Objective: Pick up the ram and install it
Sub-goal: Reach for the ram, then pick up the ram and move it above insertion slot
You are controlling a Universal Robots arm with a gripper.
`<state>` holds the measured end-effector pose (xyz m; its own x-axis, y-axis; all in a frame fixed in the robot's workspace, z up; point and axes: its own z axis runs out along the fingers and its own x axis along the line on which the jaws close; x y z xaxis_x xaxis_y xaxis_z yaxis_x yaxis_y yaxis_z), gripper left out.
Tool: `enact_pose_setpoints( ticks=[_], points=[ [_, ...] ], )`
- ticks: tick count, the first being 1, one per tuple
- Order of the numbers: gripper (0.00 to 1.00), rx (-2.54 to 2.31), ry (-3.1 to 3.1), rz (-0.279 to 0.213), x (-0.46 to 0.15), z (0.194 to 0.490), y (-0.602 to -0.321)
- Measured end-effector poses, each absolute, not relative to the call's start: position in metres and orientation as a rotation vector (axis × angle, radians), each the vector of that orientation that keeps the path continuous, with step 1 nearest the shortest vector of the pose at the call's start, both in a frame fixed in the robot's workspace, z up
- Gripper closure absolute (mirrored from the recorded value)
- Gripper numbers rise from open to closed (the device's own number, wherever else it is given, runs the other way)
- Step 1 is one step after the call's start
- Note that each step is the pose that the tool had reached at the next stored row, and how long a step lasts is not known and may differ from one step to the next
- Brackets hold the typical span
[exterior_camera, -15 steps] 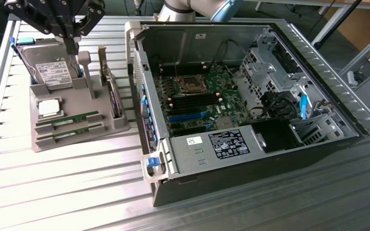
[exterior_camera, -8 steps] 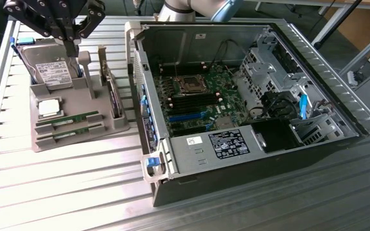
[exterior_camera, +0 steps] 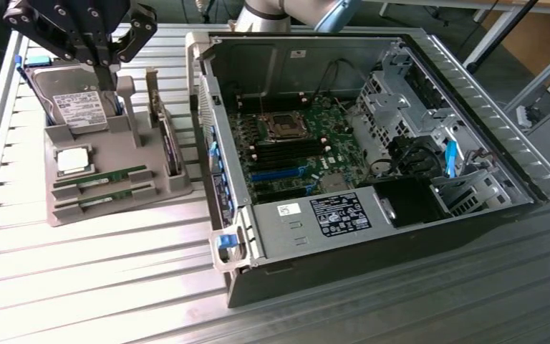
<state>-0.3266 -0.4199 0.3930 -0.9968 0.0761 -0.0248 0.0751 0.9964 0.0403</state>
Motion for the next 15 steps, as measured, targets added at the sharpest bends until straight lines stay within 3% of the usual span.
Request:
enact_pose_setpoints(
  ticks=[15],
  points=[
    [0.91,0.054,3.115,0.061,-0.3266,0.393,-0.4198]
  ],
)
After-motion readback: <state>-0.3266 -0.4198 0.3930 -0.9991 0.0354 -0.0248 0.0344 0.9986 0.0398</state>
